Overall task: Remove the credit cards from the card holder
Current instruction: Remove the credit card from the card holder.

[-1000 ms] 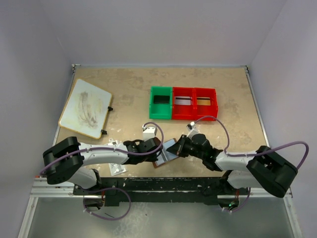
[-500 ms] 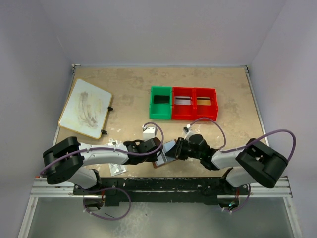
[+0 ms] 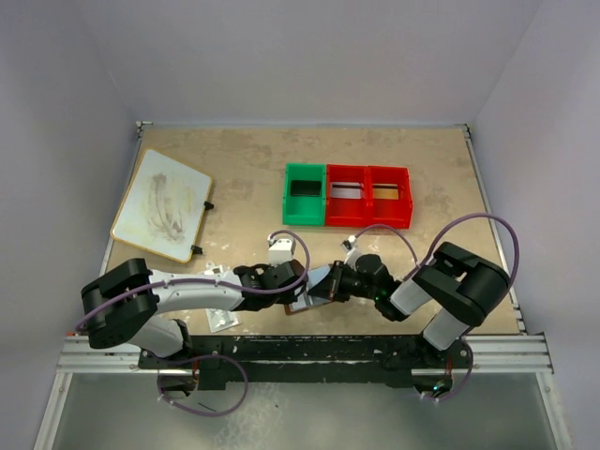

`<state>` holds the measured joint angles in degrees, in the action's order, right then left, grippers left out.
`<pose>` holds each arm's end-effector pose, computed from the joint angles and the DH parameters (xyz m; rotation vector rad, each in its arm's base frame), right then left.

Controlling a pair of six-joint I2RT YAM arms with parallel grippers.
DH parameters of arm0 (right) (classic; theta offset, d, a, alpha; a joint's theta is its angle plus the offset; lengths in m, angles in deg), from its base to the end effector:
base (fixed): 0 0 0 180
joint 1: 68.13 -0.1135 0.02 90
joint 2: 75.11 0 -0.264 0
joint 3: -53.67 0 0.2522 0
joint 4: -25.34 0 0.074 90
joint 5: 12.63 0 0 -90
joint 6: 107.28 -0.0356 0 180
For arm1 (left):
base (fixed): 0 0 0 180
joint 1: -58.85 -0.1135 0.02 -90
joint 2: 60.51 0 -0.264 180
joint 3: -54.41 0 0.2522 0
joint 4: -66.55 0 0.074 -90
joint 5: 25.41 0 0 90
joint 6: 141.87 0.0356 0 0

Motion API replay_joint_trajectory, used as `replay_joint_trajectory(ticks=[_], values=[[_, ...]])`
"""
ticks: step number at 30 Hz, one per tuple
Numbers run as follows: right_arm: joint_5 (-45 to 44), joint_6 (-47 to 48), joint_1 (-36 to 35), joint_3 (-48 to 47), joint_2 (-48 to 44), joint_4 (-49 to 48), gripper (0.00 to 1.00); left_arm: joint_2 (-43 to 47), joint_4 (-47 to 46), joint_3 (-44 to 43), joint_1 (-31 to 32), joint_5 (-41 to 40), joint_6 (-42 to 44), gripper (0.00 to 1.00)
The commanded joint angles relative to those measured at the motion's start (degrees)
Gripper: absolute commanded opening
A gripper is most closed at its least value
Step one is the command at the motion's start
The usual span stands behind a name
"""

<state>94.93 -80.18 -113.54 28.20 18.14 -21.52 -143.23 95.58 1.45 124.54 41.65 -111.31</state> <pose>0.1546 0.1722 0.1051 0.1054 2.2543 1.4551 0.1200 -0.2320 0.1589 -0.0052 2.5203 -0.3885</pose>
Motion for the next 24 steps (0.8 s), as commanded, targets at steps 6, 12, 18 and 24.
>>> replay_joint_trajectory(ticks=[6,12,18,24], values=[[-0.2,-2.83,-0.53,2.06,-3.02,-3.16,0.0,-1.53,1.13,0.44,0.31,1.23,-0.63,0.12],[-3.47,-1.75,0.29,2.64,-9.21,5.05,0.0,-1.48,1.49,0.54,0.31,0.88,-0.65,0.12],[-5.8,-1.01,0.92,2.97,-13.38,11.42,0.0,-1.44,1.43,0.53,0.33,0.87,-0.59,0.12],[-7.39,0.02,1.5,3.11,-17.57,16.5,0.0,-1.73,0.85,0.45,0.4,1.3,-0.48,0.12]])
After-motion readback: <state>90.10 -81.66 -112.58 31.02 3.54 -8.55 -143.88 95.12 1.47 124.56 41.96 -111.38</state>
